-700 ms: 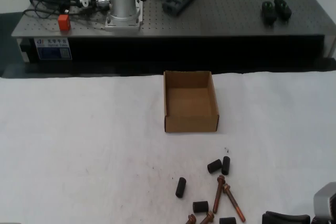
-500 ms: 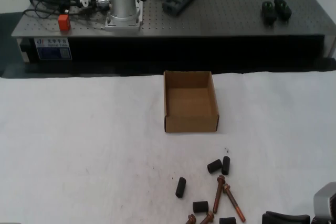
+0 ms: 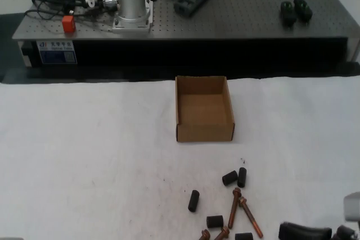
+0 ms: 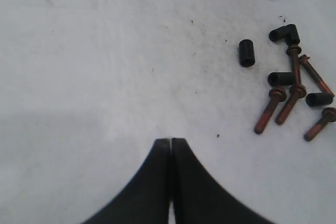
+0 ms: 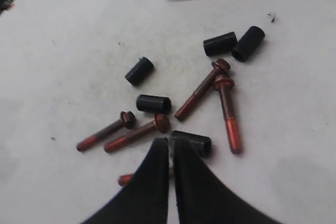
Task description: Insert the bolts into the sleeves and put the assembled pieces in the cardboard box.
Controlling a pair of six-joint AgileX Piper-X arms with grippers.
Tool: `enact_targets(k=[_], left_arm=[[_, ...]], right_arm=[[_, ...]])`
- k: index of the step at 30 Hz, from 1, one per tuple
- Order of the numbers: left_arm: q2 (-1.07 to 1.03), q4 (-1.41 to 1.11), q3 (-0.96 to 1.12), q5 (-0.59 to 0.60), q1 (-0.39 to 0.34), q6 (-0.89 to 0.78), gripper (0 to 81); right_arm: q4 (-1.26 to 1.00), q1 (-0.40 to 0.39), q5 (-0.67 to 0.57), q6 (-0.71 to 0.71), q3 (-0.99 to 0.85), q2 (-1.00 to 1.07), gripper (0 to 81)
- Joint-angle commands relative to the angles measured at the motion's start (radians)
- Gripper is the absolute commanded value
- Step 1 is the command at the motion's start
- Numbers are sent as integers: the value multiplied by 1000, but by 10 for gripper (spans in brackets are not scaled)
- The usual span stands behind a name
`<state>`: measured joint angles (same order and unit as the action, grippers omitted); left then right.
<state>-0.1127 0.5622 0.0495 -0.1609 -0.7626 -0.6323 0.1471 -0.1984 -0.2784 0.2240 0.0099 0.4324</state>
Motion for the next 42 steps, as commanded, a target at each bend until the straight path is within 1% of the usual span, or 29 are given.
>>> enact_targets(k=[1, 3, 4, 5, 6, 8, 11, 12, 13, 17, 20, 23, 28, 31, 32, 34, 40, 42], left_arm=[[4, -148, 6, 46, 1, -15, 6], [-5, -301, 6, 68, 1, 23, 6], [-17, -364, 6, 69, 1, 60, 0], [-31, -405, 6, 71, 1, 92, 19], [-53, -438, 9, 78, 1, 112, 43], [-115, -451, 19, 102, 1, 149, 138], [-231, -451, 44, 126, 1, 169, 307], [-276, -451, 60, 127, 1, 170, 342], [-319, -451, 78, 127, 1, 176, 354], [-478, -451, 157, 161, 1, 268, 335], [-575, -451, 210, 169, 1, 325, 329], [-638, -451, 249, 169, 1, 328, 329], [-683, -451, 262, 169, 1, 328, 329], [-683, -451, 262, 172, 1, 328, 329], [-683, -451, 262, 172, 1, 328, 329], [-683, -451, 262, 172, 1, 328, 329], [-683, -451, 262, 172, 1, 328, 329], [-683, -451, 262, 172, 1, 328, 329]], right_arm=[[-244, 5, -54, 189, -10, -6, 15], [-319, 5, -20, 256, -13, 4, 92], [-299, 5, -1, 268, -43, 24, 140], [-271, 5, 14, 269, -80, 53, 183], [-228, 5, 21, 255, -111, 85, 209], [-134, 5, 21, 171, -199, 191, 220], [48, 5, 13, 48, -363, 386, 221], [132, 5, 13, 16, -413, 464, 221], [220, 2, 22, -27, -477, 546, 221], [490, -16, 128, -186, -701, 837, 221], [584, -37, 161, -239, -826, 1008, 221], [623, -62, 179, -247, -901, 1135, 221], [631, -109, 179, -271, -947, 1238, 221], [631, -129, 237, -271, -947, 1269, 221], [631, -132, 271, -271, -947, 1277, 221], [618, -135, 299, -271, -947, 1290, 221], [578, -135, 307, -271, -945, 1302, 221], [573, -135, 307, -271, -945, 1306, 197]])
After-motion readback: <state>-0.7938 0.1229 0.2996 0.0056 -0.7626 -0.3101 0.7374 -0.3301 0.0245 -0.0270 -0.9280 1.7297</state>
